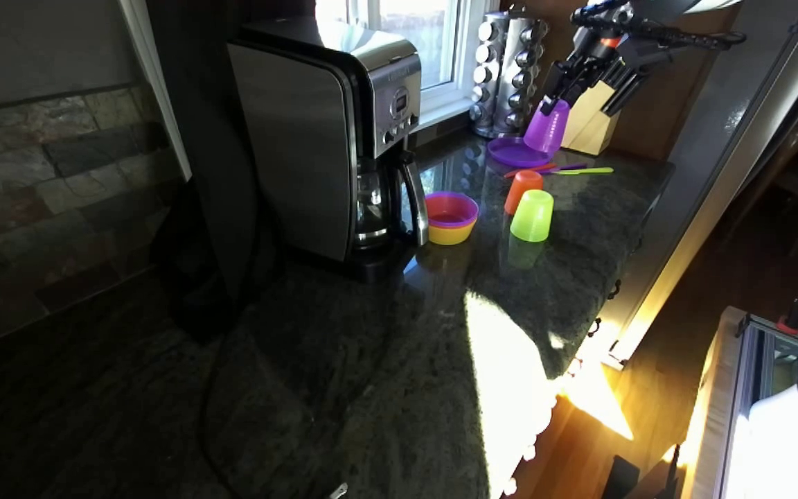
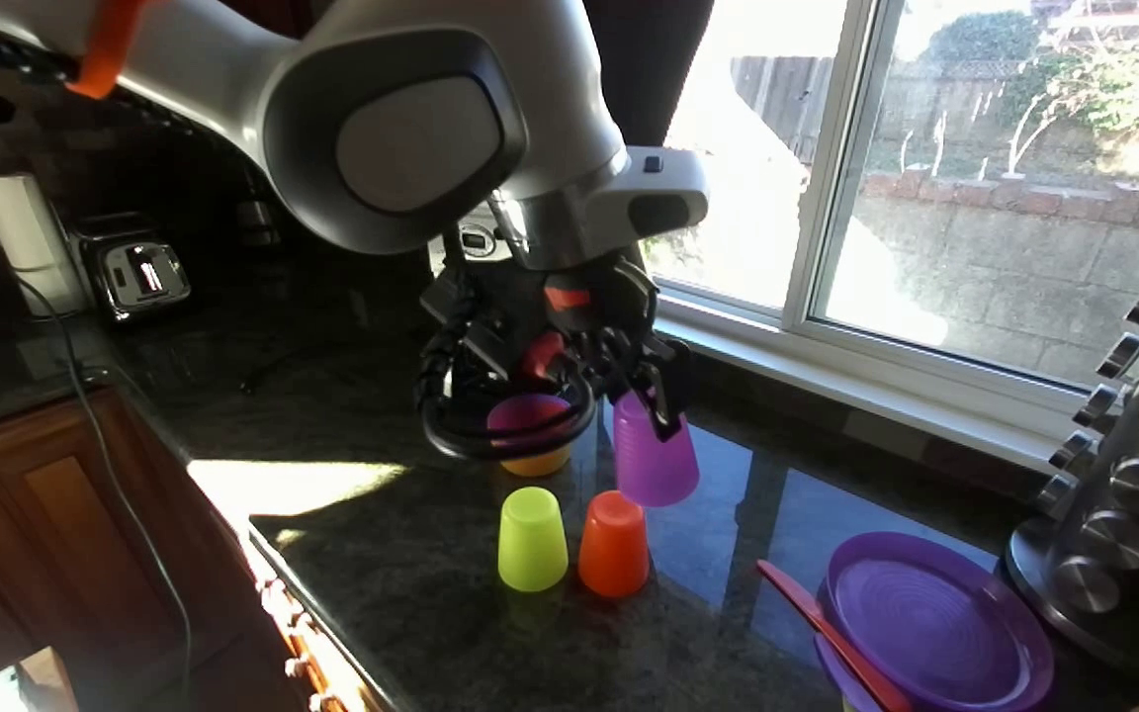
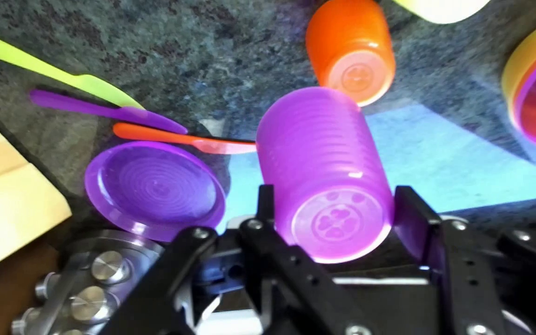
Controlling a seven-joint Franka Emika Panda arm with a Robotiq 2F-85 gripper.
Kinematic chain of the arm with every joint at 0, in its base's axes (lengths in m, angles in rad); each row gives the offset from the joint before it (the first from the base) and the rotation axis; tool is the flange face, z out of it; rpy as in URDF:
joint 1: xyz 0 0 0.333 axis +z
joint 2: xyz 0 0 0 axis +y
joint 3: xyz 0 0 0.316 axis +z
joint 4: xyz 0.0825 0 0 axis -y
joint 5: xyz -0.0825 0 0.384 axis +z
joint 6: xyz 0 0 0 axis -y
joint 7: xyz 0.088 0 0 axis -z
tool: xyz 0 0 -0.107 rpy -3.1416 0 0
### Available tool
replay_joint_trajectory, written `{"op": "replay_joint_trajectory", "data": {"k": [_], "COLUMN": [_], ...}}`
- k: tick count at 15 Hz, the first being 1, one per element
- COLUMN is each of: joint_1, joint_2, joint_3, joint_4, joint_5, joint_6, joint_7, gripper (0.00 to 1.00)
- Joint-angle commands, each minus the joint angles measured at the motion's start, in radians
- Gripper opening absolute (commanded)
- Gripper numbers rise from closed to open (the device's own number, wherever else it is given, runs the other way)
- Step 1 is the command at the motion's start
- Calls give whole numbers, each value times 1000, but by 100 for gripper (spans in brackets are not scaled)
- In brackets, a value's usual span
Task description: Move the yellow cup closer to the orange cup then place the purple cup on top of the two cups to make a tower.
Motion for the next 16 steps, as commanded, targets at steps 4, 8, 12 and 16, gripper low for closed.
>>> {"op": "replay_joint_trajectory", "data": {"k": [4, 8, 12, 16], "joint_1": [71, 94, 111, 109], "joint_2": [-68, -38, -8, 16], "joint_3": [-15, -35, -50, -51], "joint_4": [-5, -1, 7, 14], "joint_5": [96, 134, 186, 213], "joint_6": [-157, -153, -181, -212], "joint_7": [-270, -397, -495, -539], "gripper": [39, 39, 39, 39]}}
